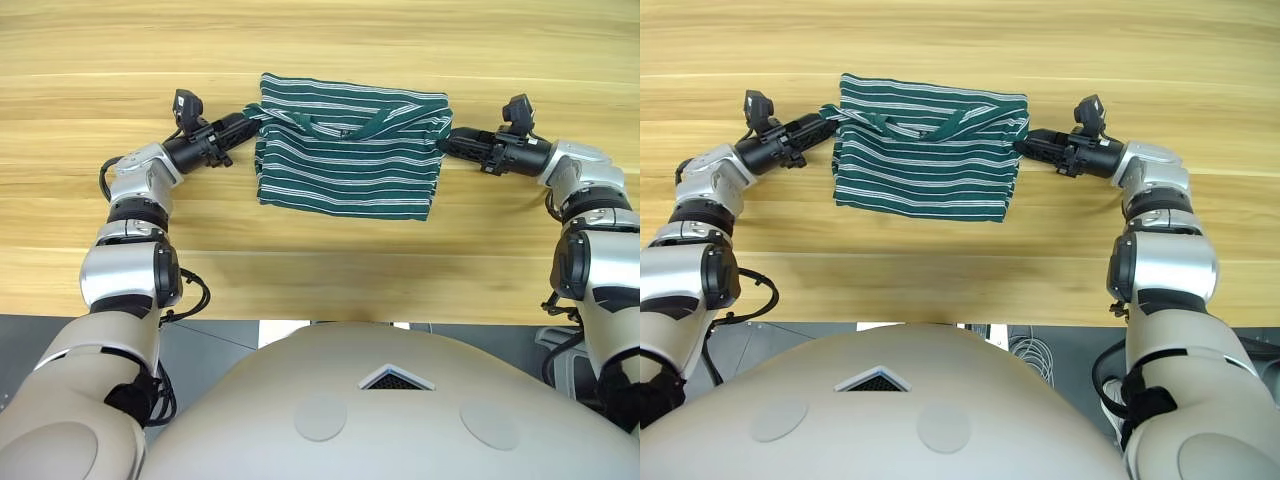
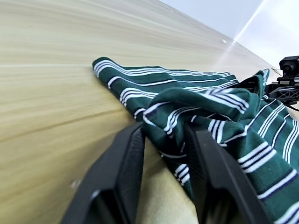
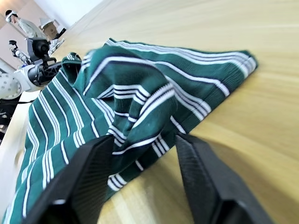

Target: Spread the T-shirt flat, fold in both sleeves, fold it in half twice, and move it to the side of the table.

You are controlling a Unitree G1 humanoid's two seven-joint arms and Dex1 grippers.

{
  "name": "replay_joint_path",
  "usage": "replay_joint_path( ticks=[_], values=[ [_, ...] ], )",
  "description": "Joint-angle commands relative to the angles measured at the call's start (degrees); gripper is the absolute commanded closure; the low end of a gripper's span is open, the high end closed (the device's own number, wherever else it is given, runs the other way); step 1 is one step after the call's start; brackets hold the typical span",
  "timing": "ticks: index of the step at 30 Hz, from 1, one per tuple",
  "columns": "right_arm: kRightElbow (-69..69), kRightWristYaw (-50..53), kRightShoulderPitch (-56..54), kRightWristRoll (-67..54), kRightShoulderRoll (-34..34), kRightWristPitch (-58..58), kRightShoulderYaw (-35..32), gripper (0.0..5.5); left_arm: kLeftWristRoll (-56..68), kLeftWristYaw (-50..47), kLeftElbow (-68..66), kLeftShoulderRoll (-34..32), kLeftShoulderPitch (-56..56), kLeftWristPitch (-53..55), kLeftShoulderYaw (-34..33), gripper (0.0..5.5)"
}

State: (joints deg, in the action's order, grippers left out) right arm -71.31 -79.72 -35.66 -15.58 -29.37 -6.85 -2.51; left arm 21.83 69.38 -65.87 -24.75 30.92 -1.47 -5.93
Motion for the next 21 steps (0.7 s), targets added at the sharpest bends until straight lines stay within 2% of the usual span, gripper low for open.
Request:
replay_joint_path(
  ticks=[1,4,7,8,10,12,13,17,21],
  values=[
    [-0.4,0.7,-0.5,1.0,-0.1,1.4,-2.1,2.35,0.8,-0.1,1.2,0.0,1.5,-0.2,-3.6,3.5],
    [0.2,1.2,-0.5,-0.5,-0.2,3.4,-4.9,1.81,2.2,-2.1,2.4,0.4,1.9,-1.6,-7.1,2.98],
    [1.3,1.8,-1.2,-3.6,-0.5,4.7,-9.7,1.8,6.3,-1.0,8.7,-0.3,-1.0,-1.4,-12.0,2.41],
    [2.8,0.8,-1.0,-5.8,-0.6,5.3,-12.2,1.8,9.0,-0.8,14.0,-0.4,-3.4,-1.1,-14.5,2.21],
    [5.8,0.0,-0.6,-9.6,-0.8,5.9,-16.4,1.8,13.6,-2.0,25.1,0.3,-8.4,-0.6,-18.5,2.16],
    [11.7,-0.4,1.1,-11.0,0.5,7.4,-17.3,1.8,15.0,-5.9,38.3,3.3,-15.4,-3.7,-20.4,2.16],
    [15.7,-0.4,2.5,-10.8,1.7,8.1,-16.5,1.8,13.6,-8.5,44.0,5.2,-18.7,-6.6,-20.1,2.16],
    [30.7,5.8,9.0,-1.0,7.1,14.4,-4.9,2.41,1.8,-22.5,58.5,12.8,-27.3,-17.0,-16.2,2.15],
    [45.1,11.6,15.1,5.4,10.3,11.0,4.8,3.1,-4.4,-31.8,65.5,17.2,-31.8,-19.3,-12.2,2.15]
  ],
)
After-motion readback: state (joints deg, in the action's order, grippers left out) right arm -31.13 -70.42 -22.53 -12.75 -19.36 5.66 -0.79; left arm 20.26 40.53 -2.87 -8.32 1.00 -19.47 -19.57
